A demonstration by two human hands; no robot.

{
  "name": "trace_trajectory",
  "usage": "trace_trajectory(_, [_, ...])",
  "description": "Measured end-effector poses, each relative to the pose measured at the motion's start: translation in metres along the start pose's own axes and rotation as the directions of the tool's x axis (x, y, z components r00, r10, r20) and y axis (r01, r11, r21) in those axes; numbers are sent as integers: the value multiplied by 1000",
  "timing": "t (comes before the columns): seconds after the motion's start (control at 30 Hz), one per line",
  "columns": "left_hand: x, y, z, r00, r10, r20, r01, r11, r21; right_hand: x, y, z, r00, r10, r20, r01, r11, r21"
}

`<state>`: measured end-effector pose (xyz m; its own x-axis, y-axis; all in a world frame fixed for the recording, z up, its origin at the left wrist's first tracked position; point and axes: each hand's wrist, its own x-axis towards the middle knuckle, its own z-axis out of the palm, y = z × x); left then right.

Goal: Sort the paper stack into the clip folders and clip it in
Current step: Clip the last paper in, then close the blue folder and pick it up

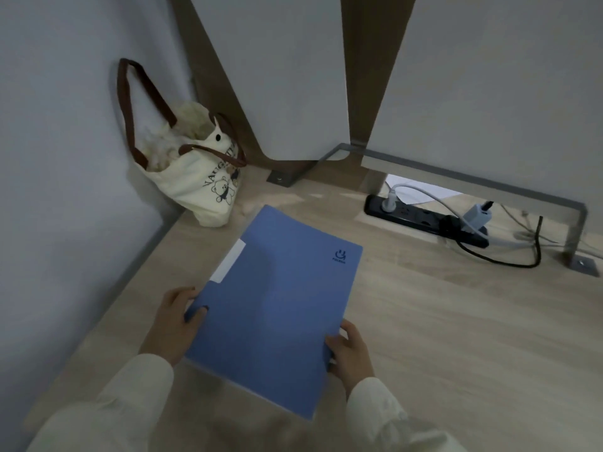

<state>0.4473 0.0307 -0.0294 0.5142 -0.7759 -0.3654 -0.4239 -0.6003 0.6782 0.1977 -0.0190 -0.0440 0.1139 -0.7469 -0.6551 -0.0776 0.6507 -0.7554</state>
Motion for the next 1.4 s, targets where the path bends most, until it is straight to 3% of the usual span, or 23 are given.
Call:
trace_trajectory(0.07, [7,-9,-2,1000,-15,4,15,999,38,7,9,7,998,-62,-6,59,967,-248])
trace_trajectory(0.13, [10,-18,1,998,-55,32,54,997,48,10,14,7,993,-114,-36,82,865,-496])
trace_trajectory(0.23, [5,-27,4,993,3,121,-12,997,78,7,17,1,997,-75,-24,47,805,-592])
trace_trajectory(0.33, [2,-31,-4,962,88,260,-116,989,94,-1,22,4,995,-13,101,81,696,-714])
trace_trajectory(0.4, [2,-31,-9,927,92,364,-179,961,210,-13,28,16,983,19,182,133,613,-779])
trace_trajectory(0.5, [4,-33,-9,888,22,459,-298,788,539,-24,39,33,981,28,192,153,492,-857])
trace_trajectory(0.6, [12,-35,-7,885,42,463,-374,655,656,-21,48,36,984,-64,165,177,374,-910])
trace_trajectory(0.83, [35,-22,-5,877,79,474,-417,616,669,-3,32,31,976,-116,182,210,326,-922])
trace_trajectory(1.4, [113,22,0,868,184,462,-457,661,595,68,-27,23,969,-148,198,237,325,-915])
